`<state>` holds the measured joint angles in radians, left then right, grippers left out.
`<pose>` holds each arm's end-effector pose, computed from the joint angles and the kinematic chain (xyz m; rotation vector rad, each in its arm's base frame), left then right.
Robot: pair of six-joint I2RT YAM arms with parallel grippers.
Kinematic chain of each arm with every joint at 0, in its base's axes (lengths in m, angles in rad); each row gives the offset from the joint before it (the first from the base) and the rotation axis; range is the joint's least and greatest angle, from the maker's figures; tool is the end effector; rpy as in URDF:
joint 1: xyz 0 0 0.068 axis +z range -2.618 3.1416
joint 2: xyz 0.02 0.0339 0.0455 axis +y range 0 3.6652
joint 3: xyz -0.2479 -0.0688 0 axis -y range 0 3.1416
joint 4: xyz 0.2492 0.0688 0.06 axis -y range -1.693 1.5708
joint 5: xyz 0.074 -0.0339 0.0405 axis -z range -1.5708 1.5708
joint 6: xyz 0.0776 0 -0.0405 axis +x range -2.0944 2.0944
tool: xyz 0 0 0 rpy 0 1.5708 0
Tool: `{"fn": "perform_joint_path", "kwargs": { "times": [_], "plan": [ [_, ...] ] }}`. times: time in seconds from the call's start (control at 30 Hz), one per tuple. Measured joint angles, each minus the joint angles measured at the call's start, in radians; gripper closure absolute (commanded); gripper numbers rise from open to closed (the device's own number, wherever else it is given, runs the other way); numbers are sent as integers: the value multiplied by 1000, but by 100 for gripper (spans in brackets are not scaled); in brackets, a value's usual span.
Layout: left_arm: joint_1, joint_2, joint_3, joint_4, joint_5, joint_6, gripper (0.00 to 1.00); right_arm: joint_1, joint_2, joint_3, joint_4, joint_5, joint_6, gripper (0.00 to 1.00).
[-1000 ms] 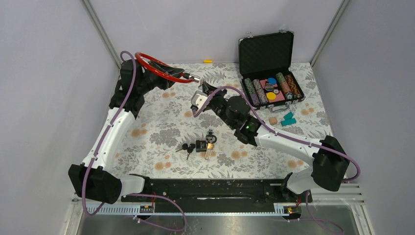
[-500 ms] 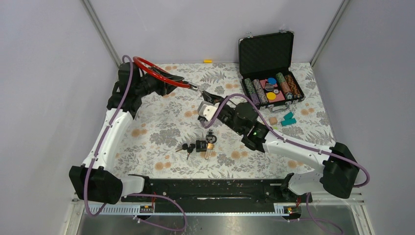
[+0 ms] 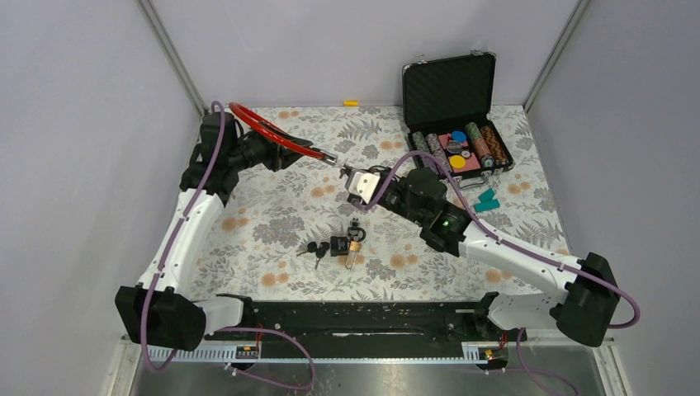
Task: Lock with the key
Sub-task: Lock the lock.
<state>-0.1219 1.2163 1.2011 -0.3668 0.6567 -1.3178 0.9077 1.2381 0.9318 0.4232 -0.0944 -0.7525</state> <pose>0.3017 -0.0847 0.3517 -0.8072 2.0711 -1.5202 0.2066 0.2764 0.3475 -1.1262 0.9250 0.1954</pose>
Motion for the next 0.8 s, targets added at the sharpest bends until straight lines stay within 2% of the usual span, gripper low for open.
{"fn": "perform_joint_path", "kwargs": {
  "times": [0.23, 0.4, 0.63, 0.8],
  "plan": [
    [0, -6, -2, -16, 21, 2, 100, -41, -1, 175, -308, -111, 31, 100],
    [87, -12, -2, 3, -109, 13, 100, -92, -9, 284, -576, -129, 57, 100],
    [99, -12, -2, 2, -177, 34, 100, -99, 7, 296, -684, -97, 73, 100],
    [97, -12, -14, -22, -248, 82, 100, -101, 41, 305, -681, -89, 183, 100]
  ]
}}
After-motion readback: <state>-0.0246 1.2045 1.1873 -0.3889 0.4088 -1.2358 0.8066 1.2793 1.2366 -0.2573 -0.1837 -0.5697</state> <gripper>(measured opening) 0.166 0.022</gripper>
